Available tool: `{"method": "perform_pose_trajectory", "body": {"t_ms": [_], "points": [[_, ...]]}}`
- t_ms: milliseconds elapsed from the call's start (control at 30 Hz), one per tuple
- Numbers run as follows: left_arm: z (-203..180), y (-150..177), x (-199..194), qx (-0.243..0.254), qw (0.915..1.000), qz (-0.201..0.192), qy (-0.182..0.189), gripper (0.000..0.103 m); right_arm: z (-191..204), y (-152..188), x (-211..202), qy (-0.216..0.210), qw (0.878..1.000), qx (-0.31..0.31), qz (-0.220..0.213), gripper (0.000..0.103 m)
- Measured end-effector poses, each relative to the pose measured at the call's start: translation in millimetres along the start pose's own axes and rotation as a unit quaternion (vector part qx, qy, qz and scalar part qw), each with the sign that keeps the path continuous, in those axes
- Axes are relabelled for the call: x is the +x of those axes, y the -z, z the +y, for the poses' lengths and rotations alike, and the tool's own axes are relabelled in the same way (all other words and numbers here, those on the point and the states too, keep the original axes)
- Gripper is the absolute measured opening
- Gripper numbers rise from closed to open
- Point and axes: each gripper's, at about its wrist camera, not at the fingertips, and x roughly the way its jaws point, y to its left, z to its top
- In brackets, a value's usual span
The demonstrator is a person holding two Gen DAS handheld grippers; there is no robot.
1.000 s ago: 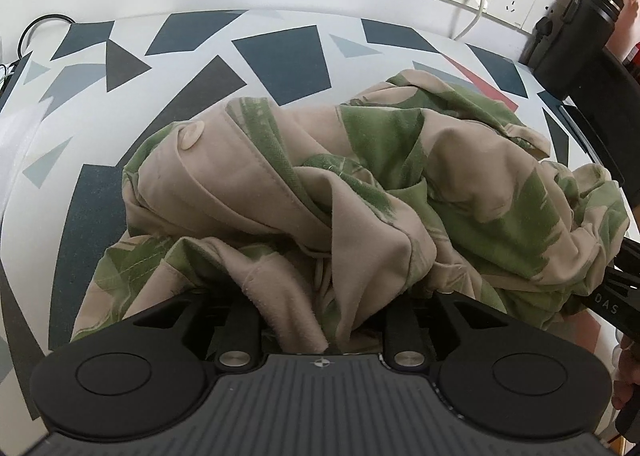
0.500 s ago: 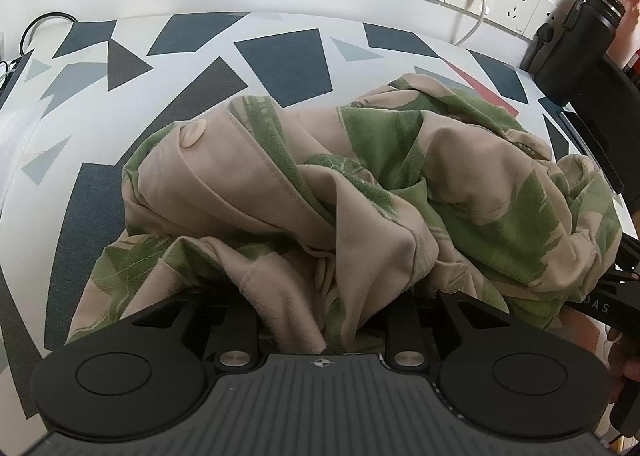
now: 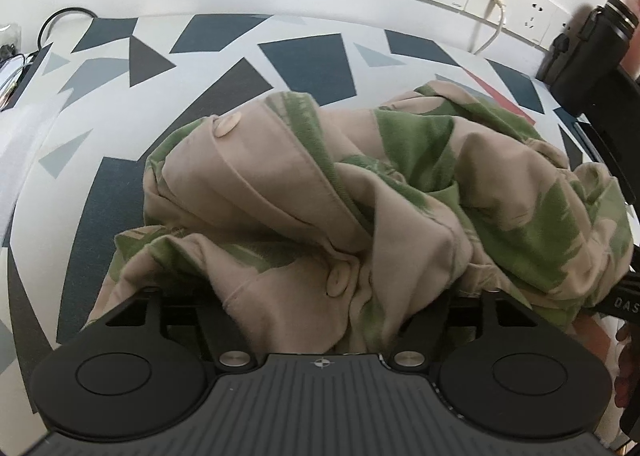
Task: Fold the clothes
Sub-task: 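Lower the shirt onto the patterned table with both grippers, then press the shirt flat on the table with both grippers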
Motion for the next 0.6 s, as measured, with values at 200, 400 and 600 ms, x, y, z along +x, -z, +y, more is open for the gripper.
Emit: {"method": "perform_pose_trajectory", "body": {"t_ms": [200,400,600], "points": [[-0.3,3.4,3.2,0.004,0.9999,-0.004,-0.012,0.080,2.6,4.7,4.2,0.004,1.000,-0.009,0.000,0.102],[-1.1,2.3,10.4,0.009,0.9994,0.006,-0.033,0.100,9.3,6.5,8.4,0.018,0.999,-0.029,0.000,0.102],[-0.5,5.6,12.1,0.010,0.9992,0.003,-0.039,0.103,8.5,7.9,8.8,0.015,0.999,-0.032,-0.005,0.102]]}}
